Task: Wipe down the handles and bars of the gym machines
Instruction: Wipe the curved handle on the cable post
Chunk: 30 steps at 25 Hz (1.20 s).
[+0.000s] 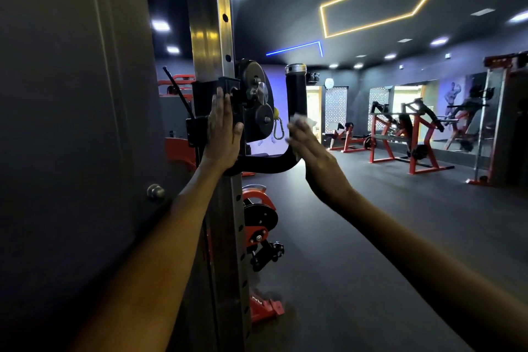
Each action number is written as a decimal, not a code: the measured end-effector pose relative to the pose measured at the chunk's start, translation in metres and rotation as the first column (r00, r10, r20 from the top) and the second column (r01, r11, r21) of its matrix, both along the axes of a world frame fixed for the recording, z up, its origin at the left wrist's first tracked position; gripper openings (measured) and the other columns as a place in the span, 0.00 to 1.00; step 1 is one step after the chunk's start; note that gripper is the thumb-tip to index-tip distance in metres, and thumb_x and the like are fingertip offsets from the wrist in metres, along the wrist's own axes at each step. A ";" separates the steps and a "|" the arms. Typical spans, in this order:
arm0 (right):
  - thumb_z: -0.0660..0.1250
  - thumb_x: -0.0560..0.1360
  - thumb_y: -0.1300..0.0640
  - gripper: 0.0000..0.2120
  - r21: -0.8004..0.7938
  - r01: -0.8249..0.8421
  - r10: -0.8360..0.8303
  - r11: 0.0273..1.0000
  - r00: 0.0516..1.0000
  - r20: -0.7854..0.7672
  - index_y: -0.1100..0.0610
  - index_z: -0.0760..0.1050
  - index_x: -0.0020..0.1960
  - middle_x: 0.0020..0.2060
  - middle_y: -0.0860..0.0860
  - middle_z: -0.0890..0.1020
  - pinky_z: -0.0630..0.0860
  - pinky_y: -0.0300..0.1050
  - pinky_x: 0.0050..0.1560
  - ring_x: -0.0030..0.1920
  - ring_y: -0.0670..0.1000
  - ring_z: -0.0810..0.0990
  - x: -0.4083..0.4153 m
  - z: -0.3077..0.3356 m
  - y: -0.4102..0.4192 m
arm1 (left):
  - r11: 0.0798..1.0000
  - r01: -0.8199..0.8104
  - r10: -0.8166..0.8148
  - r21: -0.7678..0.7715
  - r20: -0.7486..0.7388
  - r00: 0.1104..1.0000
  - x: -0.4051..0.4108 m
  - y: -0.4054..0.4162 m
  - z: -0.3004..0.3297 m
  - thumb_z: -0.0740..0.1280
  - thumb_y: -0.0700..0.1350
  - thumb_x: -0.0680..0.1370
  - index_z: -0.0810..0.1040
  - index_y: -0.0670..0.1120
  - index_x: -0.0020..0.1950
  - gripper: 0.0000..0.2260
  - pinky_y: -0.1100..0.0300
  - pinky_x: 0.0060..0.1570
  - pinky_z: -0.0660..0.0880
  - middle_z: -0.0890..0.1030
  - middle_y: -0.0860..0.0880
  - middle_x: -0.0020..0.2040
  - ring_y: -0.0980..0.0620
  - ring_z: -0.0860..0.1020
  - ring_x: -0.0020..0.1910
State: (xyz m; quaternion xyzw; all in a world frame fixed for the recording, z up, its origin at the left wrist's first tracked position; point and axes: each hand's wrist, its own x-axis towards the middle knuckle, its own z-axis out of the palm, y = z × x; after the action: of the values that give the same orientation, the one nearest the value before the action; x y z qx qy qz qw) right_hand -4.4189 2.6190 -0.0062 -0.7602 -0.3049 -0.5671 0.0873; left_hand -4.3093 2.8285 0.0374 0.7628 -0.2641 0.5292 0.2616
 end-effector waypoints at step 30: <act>0.58 0.79 0.67 0.10 0.999 -0.022 0.633 0.039 0.774 -0.008 0.63 0.78 0.53 0.45 0.56 0.82 0.79 0.46 0.54 0.46 0.50 0.81 0.044 -0.053 0.087 | 1.000 -0.025 0.025 -0.014 0.025 0.999 -0.002 -0.003 -0.021 0.57 0.40 0.81 0.46 0.37 0.78 0.30 0.61 0.75 0.38 0.44 0.40 0.79 0.52 0.39 0.76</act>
State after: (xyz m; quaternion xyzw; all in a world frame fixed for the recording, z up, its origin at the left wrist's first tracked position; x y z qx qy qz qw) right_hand -4.3750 2.7063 -0.0596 -0.5214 -0.0012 -0.3849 0.7615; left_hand -4.3108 2.8255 0.0164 0.7574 -0.2542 0.5438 0.2569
